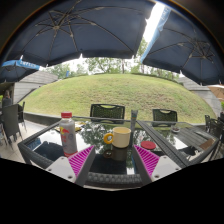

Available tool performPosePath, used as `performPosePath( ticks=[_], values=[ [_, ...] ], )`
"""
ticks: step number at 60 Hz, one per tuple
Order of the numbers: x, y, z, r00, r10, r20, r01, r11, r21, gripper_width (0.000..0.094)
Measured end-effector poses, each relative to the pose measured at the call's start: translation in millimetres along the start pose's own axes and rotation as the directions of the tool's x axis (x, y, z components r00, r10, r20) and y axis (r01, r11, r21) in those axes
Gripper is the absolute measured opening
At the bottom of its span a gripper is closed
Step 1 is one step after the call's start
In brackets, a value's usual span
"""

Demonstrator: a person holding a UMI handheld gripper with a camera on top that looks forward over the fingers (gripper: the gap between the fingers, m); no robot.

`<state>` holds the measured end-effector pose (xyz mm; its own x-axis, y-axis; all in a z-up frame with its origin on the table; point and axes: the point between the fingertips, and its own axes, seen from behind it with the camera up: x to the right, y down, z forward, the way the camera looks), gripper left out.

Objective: Pour water

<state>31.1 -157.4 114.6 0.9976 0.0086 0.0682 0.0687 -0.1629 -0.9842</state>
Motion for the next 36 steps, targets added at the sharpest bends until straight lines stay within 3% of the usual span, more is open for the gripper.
performPosePath(
  ticks=[15,36],
  values=[
    [-21,1,3,0.998,0.013,0.069,-0.014,1.000,0.004,0.0789],
    [-138,-6,68,0.974,0.014,0.225,-0.013,1.000,-0.004,0.0786]
  ],
)
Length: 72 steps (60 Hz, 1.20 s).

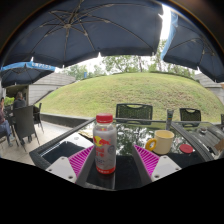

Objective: Pour water

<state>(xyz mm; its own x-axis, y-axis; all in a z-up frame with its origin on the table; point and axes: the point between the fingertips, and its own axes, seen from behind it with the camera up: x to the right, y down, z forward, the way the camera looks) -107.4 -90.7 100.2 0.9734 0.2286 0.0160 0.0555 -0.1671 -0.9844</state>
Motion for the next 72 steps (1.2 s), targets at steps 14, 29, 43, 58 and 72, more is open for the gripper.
performPosePath(
  ticks=[14,29,43,58,72],
  values=[
    [-18,-12,74,0.999,-0.003,-0.042,0.004,1.000,0.022,0.0740],
    [-20,-15,85,0.997,-0.034,-0.072,0.039,0.997,0.070,0.0334],
    [-5,-44,100,0.989,0.148,-0.011,-0.146,0.983,0.113,0.0316],
    [83,-108,134,0.619,0.770,0.156,-0.784,0.592,0.189,0.0316],
    [130,-95,156,0.005,0.964,0.266,-0.999,-0.007,0.042,0.0317]
  ],
)
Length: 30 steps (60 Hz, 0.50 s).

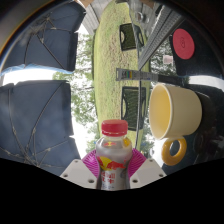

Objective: Pour water

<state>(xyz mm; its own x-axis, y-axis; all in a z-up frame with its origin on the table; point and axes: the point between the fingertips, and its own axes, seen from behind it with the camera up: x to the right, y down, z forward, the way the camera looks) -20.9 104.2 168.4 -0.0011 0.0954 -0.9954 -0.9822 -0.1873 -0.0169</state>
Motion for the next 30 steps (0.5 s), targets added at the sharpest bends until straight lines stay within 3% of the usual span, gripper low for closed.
performPosePath(
  ticks=[11,21,27,30],
  values=[
    [15,-20,5,0.944,0.329,0.019,-0.329,0.944,0.002,0.0315],
    [14,-15,0,0.881,0.473,0.004,-0.472,0.880,-0.045,0.0315],
    [-1,-6,-4,0.909,0.417,-0.007,-0.416,0.905,-0.093,0.0317],
    [-21,-2,-8,0.953,0.302,0.031,-0.297,0.948,-0.117,0.0317]
  ],
)
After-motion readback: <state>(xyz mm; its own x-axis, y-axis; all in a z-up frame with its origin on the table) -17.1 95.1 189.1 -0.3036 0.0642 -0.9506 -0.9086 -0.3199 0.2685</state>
